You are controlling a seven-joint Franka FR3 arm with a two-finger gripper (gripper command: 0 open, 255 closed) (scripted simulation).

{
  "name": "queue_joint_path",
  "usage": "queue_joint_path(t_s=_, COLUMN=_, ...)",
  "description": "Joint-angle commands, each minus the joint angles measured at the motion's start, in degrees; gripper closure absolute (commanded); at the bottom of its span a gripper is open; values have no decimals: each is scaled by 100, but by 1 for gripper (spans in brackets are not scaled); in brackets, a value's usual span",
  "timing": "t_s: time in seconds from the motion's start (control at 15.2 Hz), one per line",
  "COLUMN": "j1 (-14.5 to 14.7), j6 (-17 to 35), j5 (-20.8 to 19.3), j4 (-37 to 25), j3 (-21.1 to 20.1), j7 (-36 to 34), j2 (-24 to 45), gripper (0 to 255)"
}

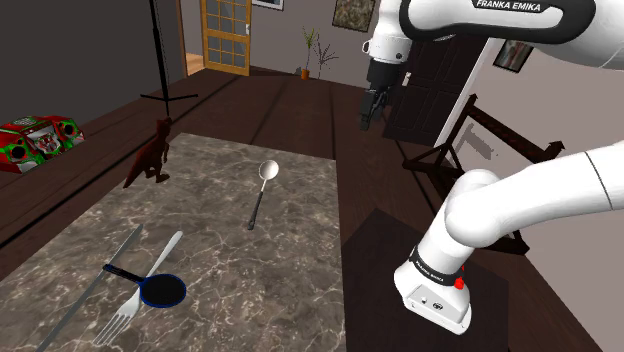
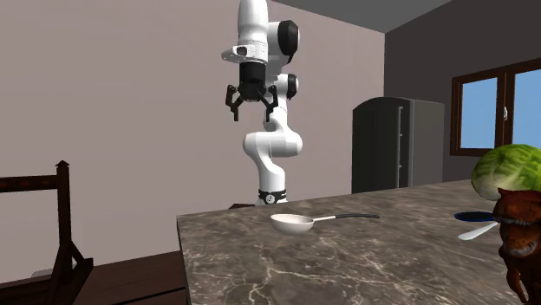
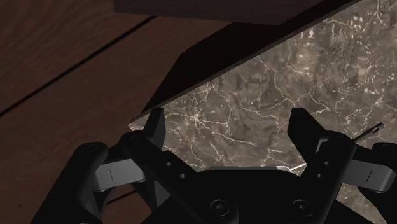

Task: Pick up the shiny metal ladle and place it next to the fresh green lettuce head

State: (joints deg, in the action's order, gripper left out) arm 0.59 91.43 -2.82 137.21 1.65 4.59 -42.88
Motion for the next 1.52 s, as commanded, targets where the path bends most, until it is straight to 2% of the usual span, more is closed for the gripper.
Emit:
queue_joint_path(t_s=0.0, j1=0, j6=0, j5=0, j4=0, j3=0, j7=0, j2=0, gripper=0)
queue_joint_path(t_s=0.4, j1=-102, j6=672, j5=562, j4=326, j3=-956, j7=-1940, j2=356, gripper=0)
queue_joint_path(t_s=0.86, j1=-323, j6=1559, j5=927, j4=135, j3=-2026, j7=-4187, j2=1431, gripper=0)
queue_joint_path(t_s=1.19, j1=-590, j6=2136, j5=795, j4=-346, j3=-2696, j7=-5849, j2=2535, gripper=0)
queue_joint_path(t_s=1.45, j1=-788, j6=2480, j5=383, j4=-909, j3=-3101, j7=-7250, j2=3566, gripper=0)
